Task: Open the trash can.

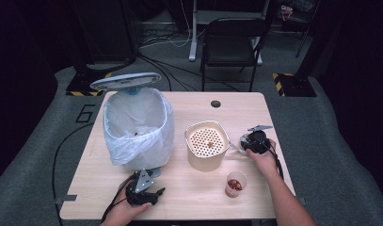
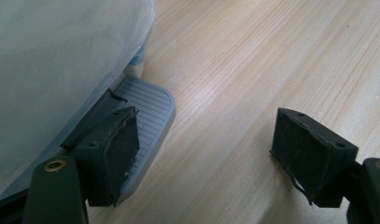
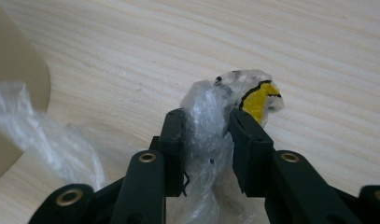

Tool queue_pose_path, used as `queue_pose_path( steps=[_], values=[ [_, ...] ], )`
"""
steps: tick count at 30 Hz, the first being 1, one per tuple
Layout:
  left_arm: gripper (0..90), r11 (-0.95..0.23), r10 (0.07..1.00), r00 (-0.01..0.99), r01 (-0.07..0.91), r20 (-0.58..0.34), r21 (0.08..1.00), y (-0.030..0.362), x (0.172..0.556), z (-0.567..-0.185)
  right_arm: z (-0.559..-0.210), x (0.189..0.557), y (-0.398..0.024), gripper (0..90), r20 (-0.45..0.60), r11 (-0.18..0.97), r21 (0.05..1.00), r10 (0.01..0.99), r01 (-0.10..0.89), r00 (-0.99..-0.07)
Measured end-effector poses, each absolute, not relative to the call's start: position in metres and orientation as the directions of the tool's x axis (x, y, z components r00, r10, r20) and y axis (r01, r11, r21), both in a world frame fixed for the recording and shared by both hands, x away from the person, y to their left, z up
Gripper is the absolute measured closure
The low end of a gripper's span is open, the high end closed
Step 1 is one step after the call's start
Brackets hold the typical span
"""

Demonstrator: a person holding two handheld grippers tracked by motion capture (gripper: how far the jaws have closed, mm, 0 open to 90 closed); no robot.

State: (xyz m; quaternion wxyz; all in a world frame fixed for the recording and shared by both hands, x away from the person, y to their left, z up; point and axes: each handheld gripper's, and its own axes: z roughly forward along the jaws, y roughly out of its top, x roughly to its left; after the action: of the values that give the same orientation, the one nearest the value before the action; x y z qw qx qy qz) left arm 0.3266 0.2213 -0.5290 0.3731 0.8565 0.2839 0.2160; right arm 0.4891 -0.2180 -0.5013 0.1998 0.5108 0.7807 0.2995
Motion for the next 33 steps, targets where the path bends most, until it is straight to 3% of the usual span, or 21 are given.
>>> queue_pose_path(
  steps=[8,17,33],
  values=[
    [22.8,-0.560,0.648,0.745,0.326,0.158,0.762,0.221,0.327,-0.529,-0.510,0.489,-0.216,68.4,-0.015,0.303,0.665,0.919,0.682,-0.395],
    [22.8,-0.559,0.649,0.745,0.326,0.157,0.763,0.221,0.327,-0.529,-0.505,0.490,-0.225,72.4,0.077,0.242,0.666,0.918,0.705,-0.388],
    [22.8,-0.559,0.648,0.745,0.326,0.157,0.763,0.221,0.327,-0.529,-0.412,0.452,-0.220,72.5,0.023,0.301,0.734,0.885,0.608,-0.465]
  ],
)
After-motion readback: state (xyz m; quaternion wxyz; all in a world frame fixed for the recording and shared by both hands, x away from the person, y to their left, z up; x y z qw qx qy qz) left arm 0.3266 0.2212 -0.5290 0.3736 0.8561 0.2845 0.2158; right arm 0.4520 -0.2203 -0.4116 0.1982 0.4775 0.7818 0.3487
